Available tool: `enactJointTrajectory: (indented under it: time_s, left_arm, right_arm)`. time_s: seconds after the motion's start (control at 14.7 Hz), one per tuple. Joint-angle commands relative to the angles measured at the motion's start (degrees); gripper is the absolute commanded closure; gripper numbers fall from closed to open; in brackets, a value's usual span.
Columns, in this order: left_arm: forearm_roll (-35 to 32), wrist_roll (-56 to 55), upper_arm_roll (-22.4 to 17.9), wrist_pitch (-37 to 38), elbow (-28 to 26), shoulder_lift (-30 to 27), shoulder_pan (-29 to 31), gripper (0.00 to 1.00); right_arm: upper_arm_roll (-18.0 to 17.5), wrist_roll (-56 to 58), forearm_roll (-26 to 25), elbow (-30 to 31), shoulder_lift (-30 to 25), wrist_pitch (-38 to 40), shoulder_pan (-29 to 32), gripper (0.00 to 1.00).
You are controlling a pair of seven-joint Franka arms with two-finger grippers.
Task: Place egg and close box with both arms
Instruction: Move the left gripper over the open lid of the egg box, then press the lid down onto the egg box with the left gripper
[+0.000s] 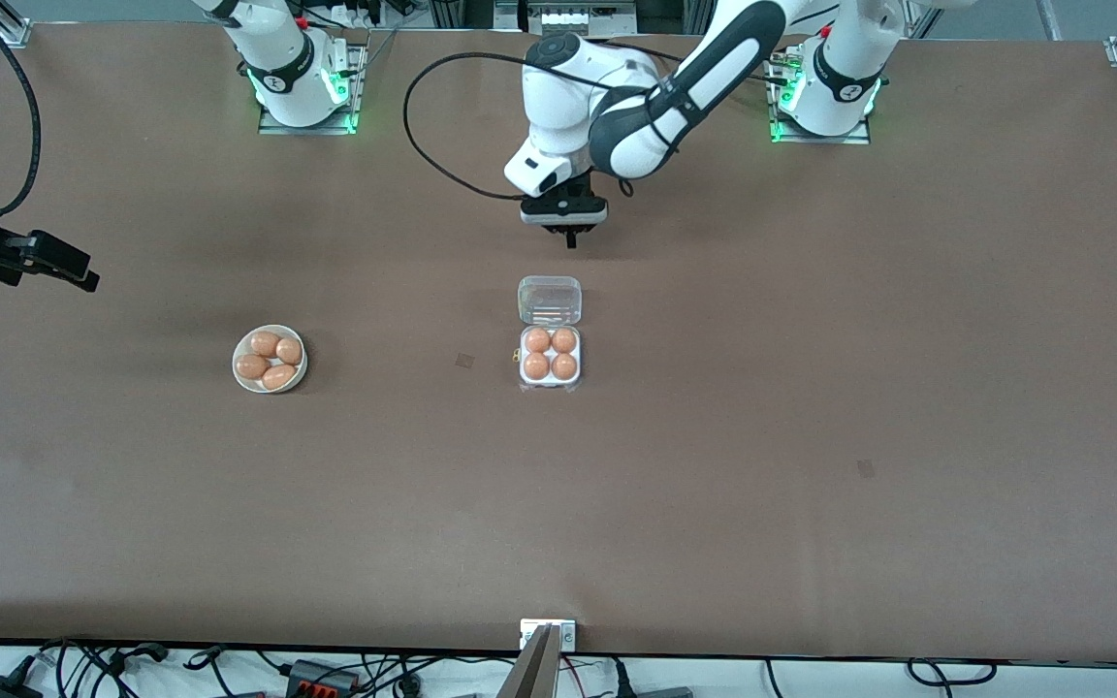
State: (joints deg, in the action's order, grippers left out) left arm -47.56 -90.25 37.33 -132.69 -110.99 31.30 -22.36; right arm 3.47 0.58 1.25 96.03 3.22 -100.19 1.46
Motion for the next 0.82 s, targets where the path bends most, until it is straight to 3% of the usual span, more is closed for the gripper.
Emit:
enactJointTrajectory:
  time_s: [0.0, 0.27, 0.41, 0.55, 0.75]
  left_arm:
    - [-7.5, -5.5, 0.0, 0.2, 5.2, 5.6, -0.3, 0.99]
    - [-16.1, -8.7, -0.4, 0.1, 8.8, 8.3, 0.2, 0.99]
    - [-18.6, -8.6, -1.4, 0.1, 14.0, 9.6, 0.6, 0.99]
    - [-18.9, -7.9, -3.2, 0.1, 18.7, 10.1, 0.9, 0.99]
    - [-17.8, -8.3, -2.7, 0.2, 19.0, 8.7, 1.3, 0.99]
  right_arm:
    - [-0.5, 0.7, -0.8, -1.9, 0.2, 0.3, 0.4, 0.00]
    - [-0.6, 0.5, -0.8, -2.1, 0.1, 0.3, 0.3, 0.00]
    - [-0.7, 0.2, -0.8, -2.1, 0.1, 0.3, 0.5, 0.00]
    - [-0.7, 0.0, -0.7, -2.1, 0.1, 0.3, 0.5, 0.00]
    - [-0.7, 0.1, -0.8, -2.1, -0.1, 0.4, 0.7, 0.00]
